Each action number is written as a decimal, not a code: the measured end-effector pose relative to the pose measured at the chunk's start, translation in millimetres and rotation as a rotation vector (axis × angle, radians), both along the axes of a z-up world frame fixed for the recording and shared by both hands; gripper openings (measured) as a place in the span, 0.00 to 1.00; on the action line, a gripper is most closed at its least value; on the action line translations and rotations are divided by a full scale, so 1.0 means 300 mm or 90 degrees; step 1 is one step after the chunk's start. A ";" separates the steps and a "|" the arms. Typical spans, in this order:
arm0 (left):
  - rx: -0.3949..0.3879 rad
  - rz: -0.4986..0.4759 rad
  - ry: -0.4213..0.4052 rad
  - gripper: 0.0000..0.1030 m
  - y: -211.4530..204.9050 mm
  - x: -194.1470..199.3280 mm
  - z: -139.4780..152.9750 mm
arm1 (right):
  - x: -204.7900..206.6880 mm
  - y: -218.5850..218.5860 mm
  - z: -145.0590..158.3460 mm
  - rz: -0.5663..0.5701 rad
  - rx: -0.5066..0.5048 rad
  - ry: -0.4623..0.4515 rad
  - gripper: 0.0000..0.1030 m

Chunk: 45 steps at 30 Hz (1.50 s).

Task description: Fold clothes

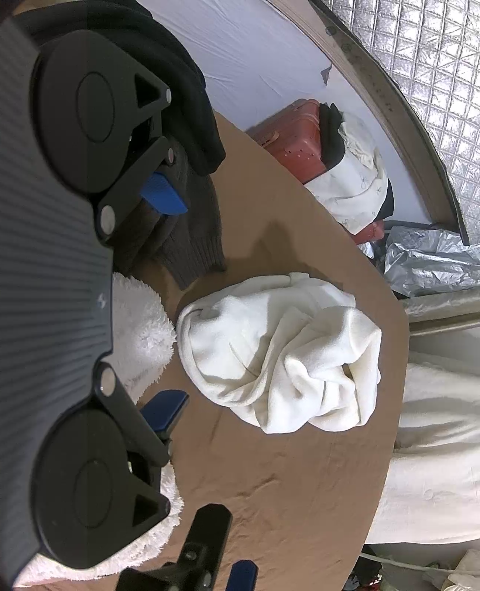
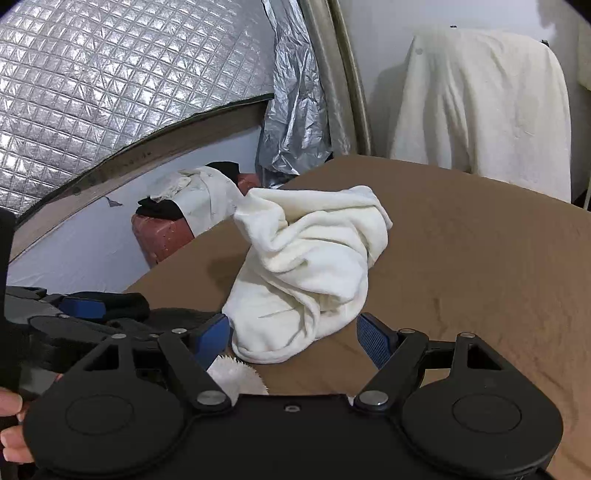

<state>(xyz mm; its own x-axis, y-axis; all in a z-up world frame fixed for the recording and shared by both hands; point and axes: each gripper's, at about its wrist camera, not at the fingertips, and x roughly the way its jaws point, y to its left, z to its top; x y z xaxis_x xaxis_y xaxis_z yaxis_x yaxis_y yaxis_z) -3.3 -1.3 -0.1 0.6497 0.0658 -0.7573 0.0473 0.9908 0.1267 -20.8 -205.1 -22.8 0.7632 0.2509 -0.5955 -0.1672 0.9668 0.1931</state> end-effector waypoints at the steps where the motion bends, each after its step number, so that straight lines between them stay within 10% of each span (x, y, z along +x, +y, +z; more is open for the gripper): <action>1: 0.000 0.000 0.000 1.00 0.000 0.000 0.000 | 0.001 0.000 -0.002 0.000 0.001 0.001 0.78; 35: -0.034 -0.021 0.029 1.00 -0.019 0.016 -0.038 | 0.013 -0.048 -0.047 0.011 0.038 0.003 0.78; 45: -0.192 0.062 0.009 1.00 0.086 0.239 -0.105 | 0.156 -0.224 -0.184 -0.004 0.262 0.050 0.78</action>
<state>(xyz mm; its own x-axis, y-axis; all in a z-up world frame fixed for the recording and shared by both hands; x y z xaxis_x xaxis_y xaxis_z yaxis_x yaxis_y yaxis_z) 68.4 24.4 -31.6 0.6402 -0.1024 -0.7613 -0.0499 0.9834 -0.1743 26.0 -272.2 -78.0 0.7214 0.4756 -0.5034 -0.1307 0.8073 0.5754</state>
